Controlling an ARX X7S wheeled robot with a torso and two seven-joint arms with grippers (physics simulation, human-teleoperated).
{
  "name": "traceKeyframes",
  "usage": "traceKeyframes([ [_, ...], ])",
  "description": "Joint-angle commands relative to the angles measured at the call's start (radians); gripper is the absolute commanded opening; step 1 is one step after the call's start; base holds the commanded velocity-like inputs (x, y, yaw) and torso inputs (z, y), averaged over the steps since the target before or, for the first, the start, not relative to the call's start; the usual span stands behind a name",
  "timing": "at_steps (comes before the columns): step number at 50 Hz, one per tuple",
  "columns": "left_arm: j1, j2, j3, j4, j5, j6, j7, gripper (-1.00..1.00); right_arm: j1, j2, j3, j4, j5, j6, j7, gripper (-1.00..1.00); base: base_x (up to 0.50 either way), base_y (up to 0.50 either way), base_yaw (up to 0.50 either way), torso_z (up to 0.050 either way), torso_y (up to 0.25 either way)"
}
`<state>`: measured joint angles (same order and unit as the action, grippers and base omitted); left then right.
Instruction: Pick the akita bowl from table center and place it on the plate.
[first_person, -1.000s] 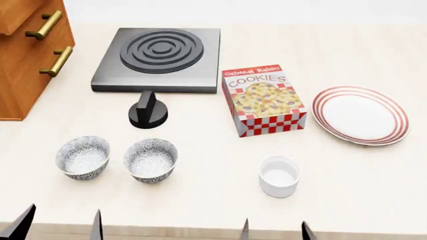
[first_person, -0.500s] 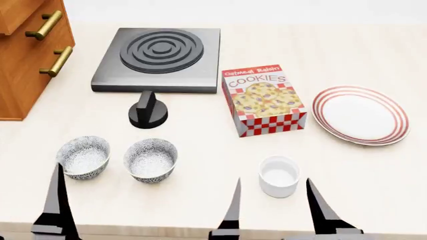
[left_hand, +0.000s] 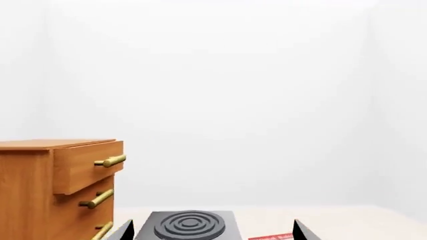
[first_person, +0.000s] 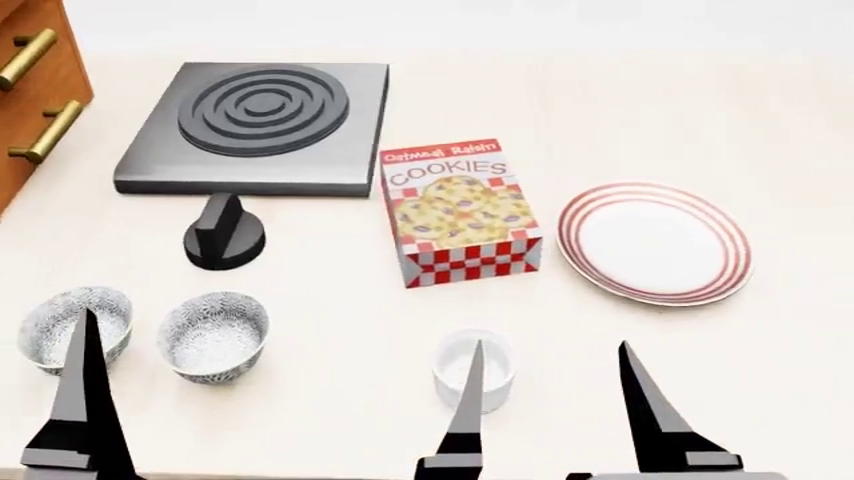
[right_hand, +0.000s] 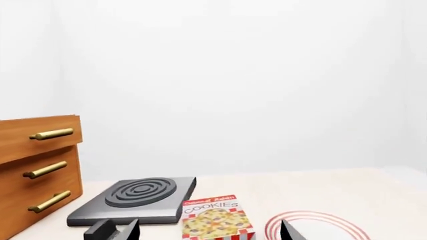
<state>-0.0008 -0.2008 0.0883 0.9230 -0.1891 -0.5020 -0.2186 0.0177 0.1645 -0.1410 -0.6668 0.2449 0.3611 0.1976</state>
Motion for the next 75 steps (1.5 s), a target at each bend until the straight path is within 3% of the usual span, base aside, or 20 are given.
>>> traceKeyframes([
  [1, -0.005, 0.018, -0.040, 0.007, -0.053, -0.012, 0.009, 1.00, -0.010, -0.001, 0.008, -0.033, -0.047, -0.007, 0.008, 1.00, 0.00, -0.49, 0.00, 0.000, 0.000],
  [15, 0.014, 0.009, -0.037, -0.013, -0.057, 0.033, 0.004, 1.00, -0.015, 0.008, 0.006, -0.026, -0.038, -0.030, 0.019, 1.00, 0.21, -0.38, 0.00, 0.000, 0.000],
  [38, 0.009, -0.001, -0.061, 0.006, -0.098, 0.023, -0.030, 1.00, -0.012, 0.026, -0.003, -0.028, -0.032, -0.014, 0.048, 1.00, 0.49, -0.04, 0.00, 0.000, 0.000],
  [62, -0.005, -0.018, -0.048, -0.038, -0.116, -0.026, -0.064, 1.00, -0.012, 0.053, -0.012, -0.020, 0.003, -0.036, 0.080, 1.00, 0.00, 0.00, 0.00, 0.000, 0.000],
  [69, -0.048, 0.017, -0.159, -0.068, -0.251, -0.152, -0.121, 1.00, -0.016, 0.063, -0.012, -0.039, 0.024, -0.026, 0.087, 1.00, 0.00, 0.00, 0.00, 0.000, 0.000],
  [75, -0.035, 0.048, -0.181, -0.185, -0.254, -0.142, -0.143, 1.00, -0.014, 0.071, -0.007, -0.062, 0.036, -0.013, 0.101, 1.00, 0.00, 0.00, 0.00, 0.000, 0.000],
])
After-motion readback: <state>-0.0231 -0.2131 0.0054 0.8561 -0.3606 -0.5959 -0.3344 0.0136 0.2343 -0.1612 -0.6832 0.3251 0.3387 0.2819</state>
